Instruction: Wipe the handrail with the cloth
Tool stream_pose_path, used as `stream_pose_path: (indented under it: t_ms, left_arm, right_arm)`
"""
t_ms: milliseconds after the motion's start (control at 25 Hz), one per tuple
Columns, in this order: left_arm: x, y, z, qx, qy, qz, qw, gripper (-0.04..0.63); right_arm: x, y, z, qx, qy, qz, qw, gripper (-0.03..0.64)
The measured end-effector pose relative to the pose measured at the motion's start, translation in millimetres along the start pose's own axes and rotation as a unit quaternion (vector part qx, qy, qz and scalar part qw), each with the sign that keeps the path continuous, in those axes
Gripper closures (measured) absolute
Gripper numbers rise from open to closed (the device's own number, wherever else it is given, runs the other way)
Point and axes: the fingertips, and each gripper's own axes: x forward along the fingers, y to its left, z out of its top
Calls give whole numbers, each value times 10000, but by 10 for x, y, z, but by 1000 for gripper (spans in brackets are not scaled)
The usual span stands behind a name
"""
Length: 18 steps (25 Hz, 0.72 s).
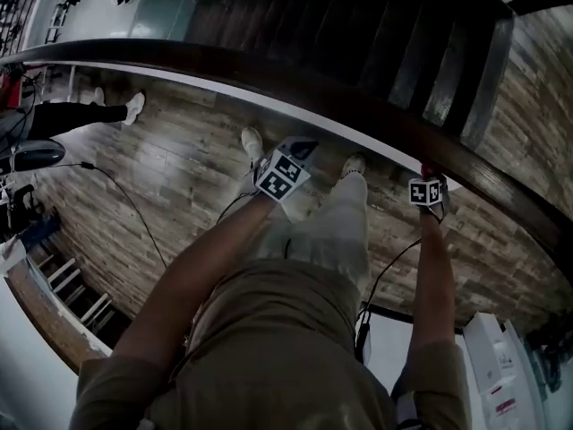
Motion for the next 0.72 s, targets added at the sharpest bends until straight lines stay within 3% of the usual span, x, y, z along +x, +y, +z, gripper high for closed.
stream_pose_path:
  t_ms: [200,440,560,720]
  left_arm:
    - [-714,903,-526,-595,-189,420,9972,577]
    - [-1650,2094,-1244,-1246,-485,943,9865,577]
    - [-2090,2696,-1593,-1507,-603,1145,9801,577]
    - [-2639,3542,-1992,-1771,-725,1416,9713,577]
  right_arm:
    - [-383,1524,1099,-1357,-370,648,9879,558]
    - [-883,3251,2744,-2715,-1040,1076,9507,558]
    - [-1114,3991,3532,-2958,-1332,1153,9389,558]
    - [-1539,4910,4572,-2890,-1793,1237,9322,558]
